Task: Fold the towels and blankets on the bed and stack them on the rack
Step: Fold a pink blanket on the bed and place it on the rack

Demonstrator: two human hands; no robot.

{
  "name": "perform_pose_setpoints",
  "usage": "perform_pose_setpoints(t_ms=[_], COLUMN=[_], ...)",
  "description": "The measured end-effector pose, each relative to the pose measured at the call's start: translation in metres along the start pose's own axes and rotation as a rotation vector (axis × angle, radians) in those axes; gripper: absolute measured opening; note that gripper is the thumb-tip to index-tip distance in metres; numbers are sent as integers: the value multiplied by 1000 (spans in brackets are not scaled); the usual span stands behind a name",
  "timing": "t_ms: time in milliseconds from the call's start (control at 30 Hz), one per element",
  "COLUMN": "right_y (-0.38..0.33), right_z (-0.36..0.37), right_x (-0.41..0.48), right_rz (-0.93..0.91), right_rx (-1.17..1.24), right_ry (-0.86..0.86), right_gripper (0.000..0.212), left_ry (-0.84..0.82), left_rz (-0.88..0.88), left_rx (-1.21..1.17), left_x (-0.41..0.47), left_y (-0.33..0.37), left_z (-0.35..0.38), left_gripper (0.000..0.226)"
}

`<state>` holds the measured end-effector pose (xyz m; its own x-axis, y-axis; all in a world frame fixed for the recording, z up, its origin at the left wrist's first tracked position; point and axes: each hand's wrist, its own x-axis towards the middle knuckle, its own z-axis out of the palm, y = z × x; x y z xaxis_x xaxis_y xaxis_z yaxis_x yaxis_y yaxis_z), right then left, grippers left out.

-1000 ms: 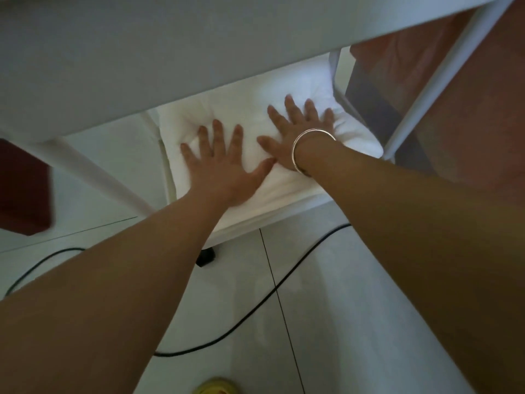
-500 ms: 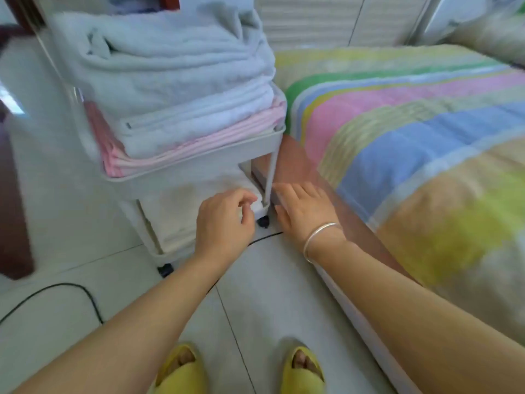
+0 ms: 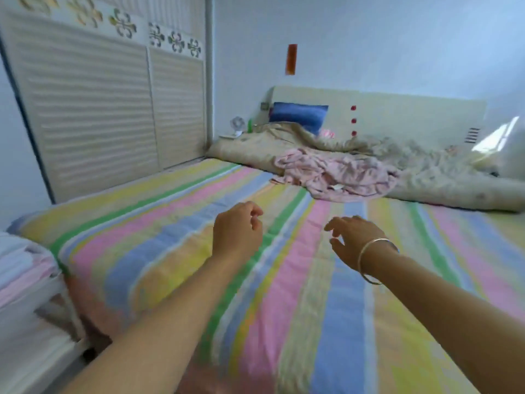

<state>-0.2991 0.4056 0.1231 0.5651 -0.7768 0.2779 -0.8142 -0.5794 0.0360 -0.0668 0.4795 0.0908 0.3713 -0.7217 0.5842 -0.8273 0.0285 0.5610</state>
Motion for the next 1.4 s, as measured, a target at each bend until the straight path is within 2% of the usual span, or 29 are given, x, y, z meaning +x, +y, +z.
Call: perform_pose_setpoints(t_ms=[133,300,500,667,800,867,900,967,1100,1167,1267,1400], right_y=[104,185,225,233,228,229,232,237,266,283,305,288], right_z=[5,63,142,206,231,243,252,268,320,343,352,349], right_x=[-42,-62,10,104,183,233,261,311,396,416,427,417], right_rz=[246,393,405,343,394,457,451,412,319,345,314,250], right_rx=[11,7,83,59,293,450,449,347,-209,-195,-78,-58], right_ry=[6,-58,-107,-234,-176,-122,-100,-77,-26,-54,-59,49], right_gripper=[31,34,37,45,44,46,51,63,80,83,76,38], left_ry=[-173,-284,-333,-284,-155,-170,-189,-242,-283,-295,-309,-275], left_rz=[59,17,-52,-230,-176,-163,-168,-189,-207,-211,-193,-218], left_rx=[-49,-100,-68,-60,150,177,179,177,195,206,193,55], left_x=[16,22,56,115,135,155,168,188,203,199,194,195], left_y=[93,130,79,14,-21,-29,-32,-38,-49,-44,-33,-41], left_z=[97,206,298,353,375,388,396,407,426,427,429,432], left_gripper=[22,24,25,16,22,22,23,26,26,27,28,25])
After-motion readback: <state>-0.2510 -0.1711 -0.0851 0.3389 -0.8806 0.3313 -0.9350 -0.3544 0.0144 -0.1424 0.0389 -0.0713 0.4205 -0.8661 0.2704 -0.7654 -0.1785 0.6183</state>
